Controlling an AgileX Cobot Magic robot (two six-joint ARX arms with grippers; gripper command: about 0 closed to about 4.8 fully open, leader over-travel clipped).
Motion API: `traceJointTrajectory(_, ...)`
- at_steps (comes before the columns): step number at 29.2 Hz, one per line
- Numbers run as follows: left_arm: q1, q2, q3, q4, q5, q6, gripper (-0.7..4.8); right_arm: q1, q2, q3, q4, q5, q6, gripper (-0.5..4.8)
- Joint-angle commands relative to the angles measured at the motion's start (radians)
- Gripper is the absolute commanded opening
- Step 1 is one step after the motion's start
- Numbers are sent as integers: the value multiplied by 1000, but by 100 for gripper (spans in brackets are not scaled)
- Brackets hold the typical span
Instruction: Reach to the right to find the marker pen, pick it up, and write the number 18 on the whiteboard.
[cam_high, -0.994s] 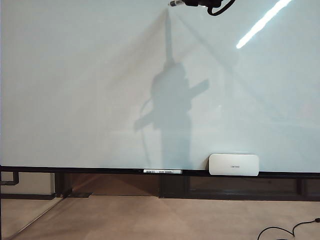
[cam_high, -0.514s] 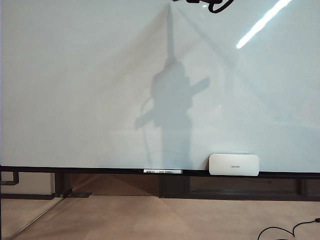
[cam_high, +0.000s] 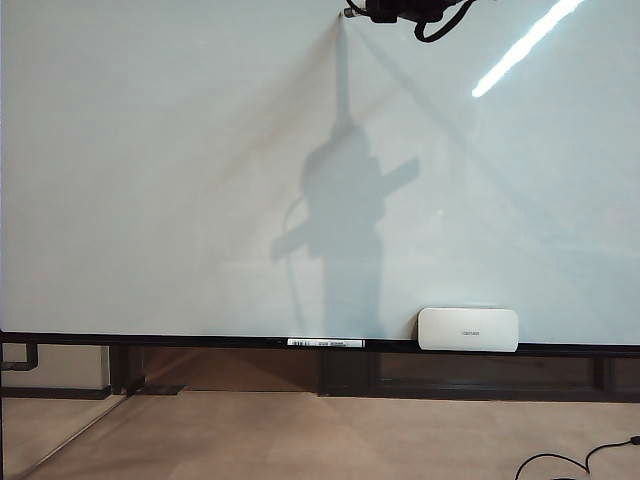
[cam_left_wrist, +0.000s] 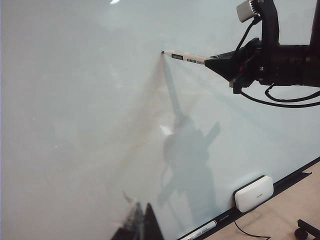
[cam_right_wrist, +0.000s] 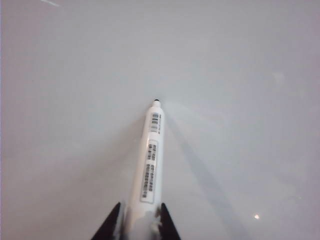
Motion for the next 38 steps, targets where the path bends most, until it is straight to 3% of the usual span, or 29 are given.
traceJointTrajectory(1, -1, 1, 3, 10, 5, 6, -5, -1, -5, 6, -11, 14, -2, -3)
traceJointTrajectory(19, -1, 1, 3, 17, 4, 50, -5, -1, 15, 5, -308, 40, 25, -3)
traceJointTrajectory(32, -1, 0, 3, 29, 3, 68, -5, 12, 8, -1, -317, 57, 25, -3)
traceJointTrajectory(38, -1, 0, 3, 39, 32, 63, -5, 101, -157, -82, -242, 102, -79, -3)
